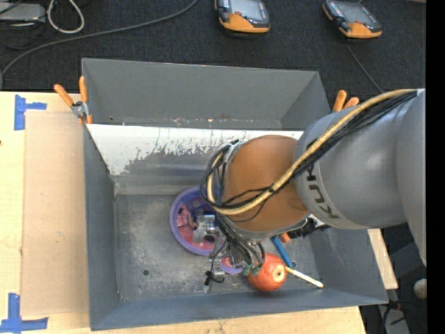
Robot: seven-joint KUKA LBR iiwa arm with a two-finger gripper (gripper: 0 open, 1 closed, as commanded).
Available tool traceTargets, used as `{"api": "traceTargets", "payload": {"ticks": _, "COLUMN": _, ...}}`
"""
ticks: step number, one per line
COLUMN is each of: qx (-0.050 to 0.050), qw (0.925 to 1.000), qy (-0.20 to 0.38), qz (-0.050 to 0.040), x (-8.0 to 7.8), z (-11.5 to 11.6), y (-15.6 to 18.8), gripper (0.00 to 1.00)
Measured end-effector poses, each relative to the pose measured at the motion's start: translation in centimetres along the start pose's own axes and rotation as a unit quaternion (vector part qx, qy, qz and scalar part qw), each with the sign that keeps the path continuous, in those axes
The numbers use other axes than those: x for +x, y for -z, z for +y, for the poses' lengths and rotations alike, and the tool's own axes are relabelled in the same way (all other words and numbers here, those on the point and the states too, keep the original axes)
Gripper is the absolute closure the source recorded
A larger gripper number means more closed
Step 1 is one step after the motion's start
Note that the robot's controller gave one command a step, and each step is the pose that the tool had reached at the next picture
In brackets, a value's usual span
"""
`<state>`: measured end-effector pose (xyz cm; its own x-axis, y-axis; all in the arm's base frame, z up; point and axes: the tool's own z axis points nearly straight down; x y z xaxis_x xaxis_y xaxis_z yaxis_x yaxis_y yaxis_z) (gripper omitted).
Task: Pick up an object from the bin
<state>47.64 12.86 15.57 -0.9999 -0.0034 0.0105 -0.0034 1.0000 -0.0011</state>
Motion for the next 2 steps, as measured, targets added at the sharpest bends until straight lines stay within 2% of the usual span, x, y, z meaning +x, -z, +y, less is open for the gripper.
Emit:
{"api": "traceTargets", "payload": {"ticks": 1, "qx": -0.001, "qw": 1.0, "qy": -0.002, "qz": -0.0041, "x": -0.2, "z": -0.1, "y": 0.4, "gripper": 0.0}}
{"api": "traceTargets", "payload": {"ticks": 2, "qx": -0.001, "qw": 0.9996, "qy": 0.027, "qz": -0.0025, "x": 0.3, "z": -5.4, "y": 9.1, "gripper": 1.0}}
